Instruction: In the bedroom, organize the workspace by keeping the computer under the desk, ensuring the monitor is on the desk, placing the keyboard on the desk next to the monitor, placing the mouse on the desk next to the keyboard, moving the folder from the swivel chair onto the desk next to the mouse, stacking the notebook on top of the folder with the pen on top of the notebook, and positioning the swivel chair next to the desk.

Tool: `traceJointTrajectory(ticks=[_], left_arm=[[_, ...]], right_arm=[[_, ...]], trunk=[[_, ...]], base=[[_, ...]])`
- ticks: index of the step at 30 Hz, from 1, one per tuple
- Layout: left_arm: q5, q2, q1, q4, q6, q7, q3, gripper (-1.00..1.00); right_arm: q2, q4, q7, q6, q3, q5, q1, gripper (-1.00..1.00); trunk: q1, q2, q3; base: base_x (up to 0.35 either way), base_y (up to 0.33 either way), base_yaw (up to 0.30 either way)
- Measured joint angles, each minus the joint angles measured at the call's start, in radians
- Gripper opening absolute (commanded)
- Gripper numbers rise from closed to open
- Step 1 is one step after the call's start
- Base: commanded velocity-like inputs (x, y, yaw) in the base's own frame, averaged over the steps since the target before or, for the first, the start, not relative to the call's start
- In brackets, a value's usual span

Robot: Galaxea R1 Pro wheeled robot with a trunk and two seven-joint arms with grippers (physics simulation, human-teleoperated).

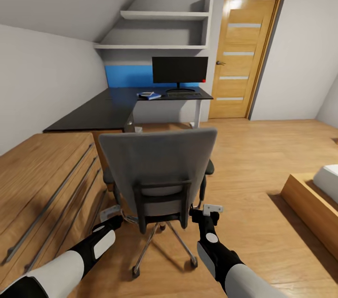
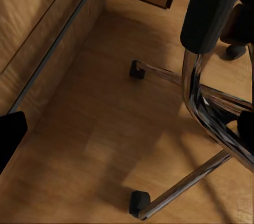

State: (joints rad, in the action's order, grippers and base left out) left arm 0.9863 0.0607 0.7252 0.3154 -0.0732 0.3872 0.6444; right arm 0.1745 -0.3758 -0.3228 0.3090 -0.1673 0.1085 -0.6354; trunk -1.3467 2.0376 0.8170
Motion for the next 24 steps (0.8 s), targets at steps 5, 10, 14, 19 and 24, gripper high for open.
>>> traceJointTrajectory(ticks=[5,10,14,19,24], left_arm=[[0.0,0.001,0.0,0.0,-0.001,0.0,0.0,1.0],[-0.002,0.0,0.0,0.0,0.0,0.0,-0.001,1.0],[-0.003,0.0,0.0,0.0,-0.001,0.0,-0.002,1.0],[-0.002,0.0,0.0,0.002,-0.001,0.0,0.004,1.0],[-0.005,0.0,0.0,0.002,-0.004,0.0,0.002,1.0]], right_arm=[[0.0,0.002,-0.002,0.0,-0.001,0.003,0.0,1.0],[0.0,0.002,0.0,0.0,-0.001,-0.001,0.0,1.0],[0.0,0.002,0.0,0.0,-0.001,-0.001,0.0,1.0],[0.0,0.002,0.0,0.0,-0.001,-0.001,0.0,1.0],[0.0,0.002,0.0,0.0,-0.001,-0.001,0.0,1.0]], trunk=[[0.0,0.0,0.0],[0.0,0.0,-0.002],[0.0,0.0,-0.005],[0.0,0.0,-0.006],[0.0,0.0,-0.006]], base=[[0.127,-0.044,-0.012],[0.224,-0.198,-0.088],[0.231,-0.242,-0.094],[0.187,-0.267,-0.023],[0.111,-0.29,-0.003]])
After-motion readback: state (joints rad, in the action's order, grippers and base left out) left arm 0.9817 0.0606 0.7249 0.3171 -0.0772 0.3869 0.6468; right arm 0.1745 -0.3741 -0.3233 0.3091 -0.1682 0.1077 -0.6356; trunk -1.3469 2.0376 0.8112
